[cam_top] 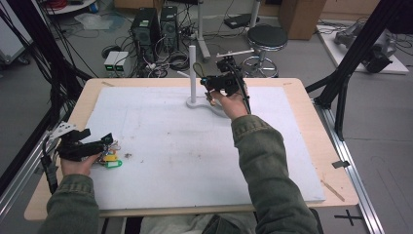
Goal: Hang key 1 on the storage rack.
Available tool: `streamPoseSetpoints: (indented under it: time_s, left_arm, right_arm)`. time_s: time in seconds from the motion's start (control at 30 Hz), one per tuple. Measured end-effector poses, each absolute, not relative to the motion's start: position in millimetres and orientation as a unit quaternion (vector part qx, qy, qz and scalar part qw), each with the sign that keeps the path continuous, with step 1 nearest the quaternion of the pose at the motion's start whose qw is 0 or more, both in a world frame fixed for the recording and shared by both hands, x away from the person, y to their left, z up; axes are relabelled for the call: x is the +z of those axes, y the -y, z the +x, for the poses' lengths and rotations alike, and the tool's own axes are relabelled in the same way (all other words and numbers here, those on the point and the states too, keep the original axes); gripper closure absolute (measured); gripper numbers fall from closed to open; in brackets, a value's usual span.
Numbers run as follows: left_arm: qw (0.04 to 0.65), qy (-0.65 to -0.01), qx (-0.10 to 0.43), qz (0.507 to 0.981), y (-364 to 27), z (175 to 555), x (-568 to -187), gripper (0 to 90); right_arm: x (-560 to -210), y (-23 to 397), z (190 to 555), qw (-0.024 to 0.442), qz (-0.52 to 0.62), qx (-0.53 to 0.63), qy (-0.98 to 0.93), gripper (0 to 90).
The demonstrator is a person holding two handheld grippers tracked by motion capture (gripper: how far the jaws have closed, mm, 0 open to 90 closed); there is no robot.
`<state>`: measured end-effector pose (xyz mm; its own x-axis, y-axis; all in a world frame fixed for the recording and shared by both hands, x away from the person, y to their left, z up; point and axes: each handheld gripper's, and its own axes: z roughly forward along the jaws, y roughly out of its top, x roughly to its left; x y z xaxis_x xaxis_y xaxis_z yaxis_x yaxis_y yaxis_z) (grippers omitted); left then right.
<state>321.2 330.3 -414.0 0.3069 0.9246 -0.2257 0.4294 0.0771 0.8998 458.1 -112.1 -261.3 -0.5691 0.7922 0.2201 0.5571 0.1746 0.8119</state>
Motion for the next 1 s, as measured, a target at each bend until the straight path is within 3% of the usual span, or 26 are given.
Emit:
streamPoseSetpoints:
  time_s: [0.4, 1.0]
  left_arm:
    - [0.500, -0.534, 0.247, 0.636, -330, 321, -414, 2.1]
    - [0.500, -0.534, 0.244, 0.637, -329, 322, -415, 2.1]
  right_arm:
    - [-270, 110, 480, 0.100, 0.447, 0.462, -0.760, 73.8]
    - [-293, 105, 505, 0.098, 0.437, 0.449, -0.773, 73.8]
